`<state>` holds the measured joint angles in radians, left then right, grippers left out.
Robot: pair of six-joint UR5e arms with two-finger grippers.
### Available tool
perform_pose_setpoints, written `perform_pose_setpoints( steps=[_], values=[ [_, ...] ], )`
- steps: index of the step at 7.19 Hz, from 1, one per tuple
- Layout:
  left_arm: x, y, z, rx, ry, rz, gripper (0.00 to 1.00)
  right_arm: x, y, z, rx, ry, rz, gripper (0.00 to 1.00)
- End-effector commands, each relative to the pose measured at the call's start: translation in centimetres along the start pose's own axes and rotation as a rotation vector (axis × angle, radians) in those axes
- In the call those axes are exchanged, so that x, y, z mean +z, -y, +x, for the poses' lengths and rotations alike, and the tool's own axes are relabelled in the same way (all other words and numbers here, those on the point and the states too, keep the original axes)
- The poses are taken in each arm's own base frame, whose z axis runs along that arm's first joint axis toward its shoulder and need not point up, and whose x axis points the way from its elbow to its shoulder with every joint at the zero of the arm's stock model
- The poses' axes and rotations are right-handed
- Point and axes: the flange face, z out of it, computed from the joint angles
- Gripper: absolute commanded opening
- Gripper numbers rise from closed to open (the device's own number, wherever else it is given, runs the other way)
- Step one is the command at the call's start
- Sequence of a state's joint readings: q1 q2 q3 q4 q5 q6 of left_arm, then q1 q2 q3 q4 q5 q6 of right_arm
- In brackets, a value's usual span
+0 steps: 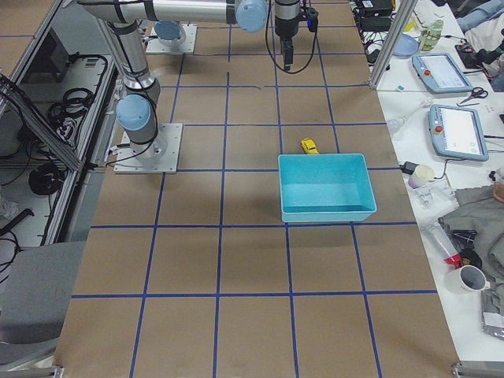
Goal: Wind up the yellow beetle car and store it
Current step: 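Lower the right gripper onto the yellow car while the left arm withdraws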
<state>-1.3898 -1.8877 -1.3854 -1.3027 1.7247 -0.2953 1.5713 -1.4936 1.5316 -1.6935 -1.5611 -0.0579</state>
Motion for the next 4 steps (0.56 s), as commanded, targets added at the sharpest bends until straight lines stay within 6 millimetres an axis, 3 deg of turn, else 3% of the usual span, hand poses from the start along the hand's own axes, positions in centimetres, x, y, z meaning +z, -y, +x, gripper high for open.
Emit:
perform_pose_setpoints(
  steps=[1,2,3,4],
  values=[
    [-6.2,-3.9,0.1,0.157,0.012,-0.024,1.00,0.5,0.8,1.0,-0.009,-0.002,0.018,1.00],
    [-8.7,-6.1,1.6,0.267,-0.004,0.010,1.00,0.4,1.1,1.8,-0.125,-0.009,0.039,1.00],
    [-10.3,-8.9,3.3,0.397,-0.008,0.007,1.00,0.5,1.6,2.7,-0.351,-0.015,0.047,1.00],
    [-10.2,-10.3,4.6,0.433,-0.004,-0.005,1.00,1.3,2.3,5.2,-0.569,-0.023,0.037,1.00]
  ],
)
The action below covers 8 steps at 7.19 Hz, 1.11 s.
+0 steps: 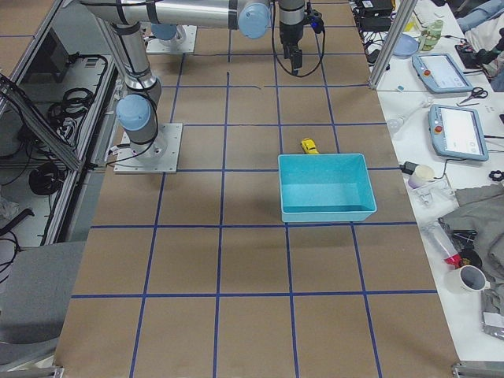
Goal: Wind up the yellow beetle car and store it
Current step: 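Lower the right gripper onto the yellow car while the left arm withdraws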
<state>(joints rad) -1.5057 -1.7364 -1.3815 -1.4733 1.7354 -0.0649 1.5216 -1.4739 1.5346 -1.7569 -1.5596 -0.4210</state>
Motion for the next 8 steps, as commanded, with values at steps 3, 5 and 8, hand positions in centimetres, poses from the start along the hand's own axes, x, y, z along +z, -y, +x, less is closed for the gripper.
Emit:
perform_pose_setpoints(
  steps=[3,5,8],
  values=[
    [2.6,-3.9,2.4,0.106,-0.012,-0.091,1.00,6.3,0.6,10.7,-0.646,0.067,0.036,1.00],
    [1.6,-5.0,2.2,0.095,-0.082,-0.116,1.00,13.7,2.8,12.6,-1.012,0.037,0.050,1.00],
    [1.8,-6.0,1.7,0.153,-0.098,-0.165,1.00,23.4,3.2,13.2,-1.436,0.083,0.059,1.00]
  ],
)
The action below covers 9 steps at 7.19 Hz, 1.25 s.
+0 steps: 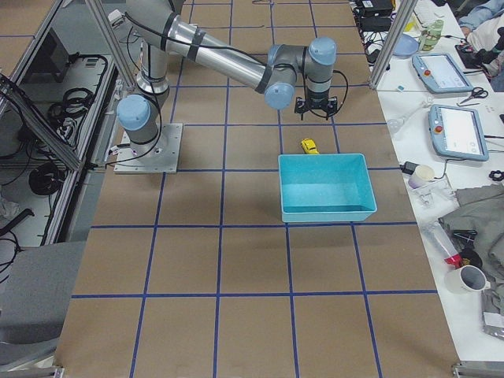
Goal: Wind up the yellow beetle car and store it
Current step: 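Lower the right gripper onto the yellow car while the left arm withdraws, then close the right gripper on the yellow car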
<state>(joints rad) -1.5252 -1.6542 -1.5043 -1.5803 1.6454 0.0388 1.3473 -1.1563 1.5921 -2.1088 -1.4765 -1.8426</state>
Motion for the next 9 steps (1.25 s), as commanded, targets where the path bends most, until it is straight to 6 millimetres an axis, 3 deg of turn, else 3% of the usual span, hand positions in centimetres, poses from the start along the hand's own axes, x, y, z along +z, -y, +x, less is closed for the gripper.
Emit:
perform_pose_setpoints(
  steps=[1,3,6,7,8,9],
  values=[
    [0.0,-1.2,0.0,0.014,-0.012,-0.041,1.00,6.0,-0.6,0.1,-0.201,-0.023,0.005,1.00],
    [-0.2,-1.3,0.0,-0.006,-0.015,-0.035,1.00,10.4,-1.6,0.6,-0.177,0.007,-0.005,1.00],
    [-0.2,-1.0,-0.1,-0.010,-0.007,-0.026,1.00,10.5,-1.6,0.5,-0.177,0.010,-0.009,0.99],
    [-0.1,-0.9,-0.2,-0.010,-0.011,-0.024,1.00,10.4,-1.7,0.5,-0.159,0.011,-0.014,0.86],
    [-0.1,-0.8,-0.2,-0.010,-0.017,-0.024,1.00,10.3,-2.4,0.1,-0.116,0.039,-0.088,0.44],
    [-0.5,-0.7,-0.1,-0.020,-0.054,-0.017,1.00,10.0,-2.4,0.0,-0.110,0.039,-0.101,0.26]
  ],
)
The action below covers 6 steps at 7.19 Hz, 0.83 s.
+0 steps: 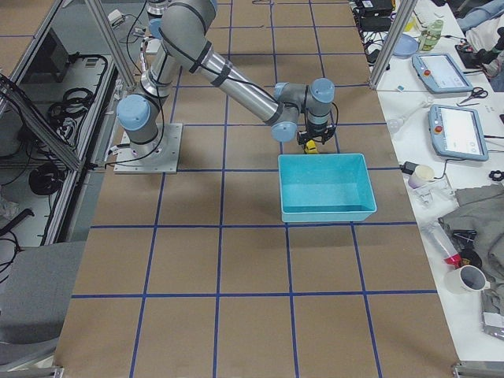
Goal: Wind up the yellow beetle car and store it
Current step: 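Close the right gripper on the yellow car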
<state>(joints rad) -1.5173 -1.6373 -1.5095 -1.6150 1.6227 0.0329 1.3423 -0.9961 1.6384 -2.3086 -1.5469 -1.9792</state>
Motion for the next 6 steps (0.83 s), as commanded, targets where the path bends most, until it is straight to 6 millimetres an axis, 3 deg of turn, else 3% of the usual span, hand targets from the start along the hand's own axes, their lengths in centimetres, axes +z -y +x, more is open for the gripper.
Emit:
perform_pose_setpoints(
  steps=[1,2,4,6],
  values=[
    [-0.2,0.3,-0.3,-0.016,-0.040,0.007,1.00,-1.4,-0.3,-0.3,0.029,-0.001,-0.043,0.12],
    [0.0,0.2,-0.4,-0.018,-0.033,0.002,1.00,-2.6,-0.2,-0.2,0.069,-0.014,-0.047,0.00],
    [-0.1,0.0,-0.4,-0.015,-0.029,0.007,1.00,-6.4,0.3,-0.1,0.169,-0.069,-0.049,0.00],
    [-0.1,0.0,-0.4,-0.013,-0.029,0.007,1.00,-12.1,-0.7,-0.5,0.298,-0.143,-0.071,0.00]
  ],
)
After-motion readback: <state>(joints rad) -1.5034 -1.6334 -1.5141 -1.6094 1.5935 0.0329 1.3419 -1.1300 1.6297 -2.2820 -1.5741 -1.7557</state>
